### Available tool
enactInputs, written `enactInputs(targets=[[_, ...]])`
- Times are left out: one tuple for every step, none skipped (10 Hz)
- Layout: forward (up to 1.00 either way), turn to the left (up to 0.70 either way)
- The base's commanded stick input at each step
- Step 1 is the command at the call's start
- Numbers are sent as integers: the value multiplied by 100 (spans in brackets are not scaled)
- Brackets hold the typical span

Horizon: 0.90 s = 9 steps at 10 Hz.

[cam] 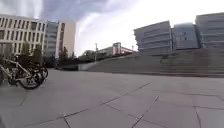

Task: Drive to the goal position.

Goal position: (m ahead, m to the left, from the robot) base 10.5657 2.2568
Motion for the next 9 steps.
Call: enactInputs(targets=[[85, 0], [85, 0], [85, 0], [85, 0], [85, 0], [85, 0], [85, 0], [85, 0], [85, 0]])
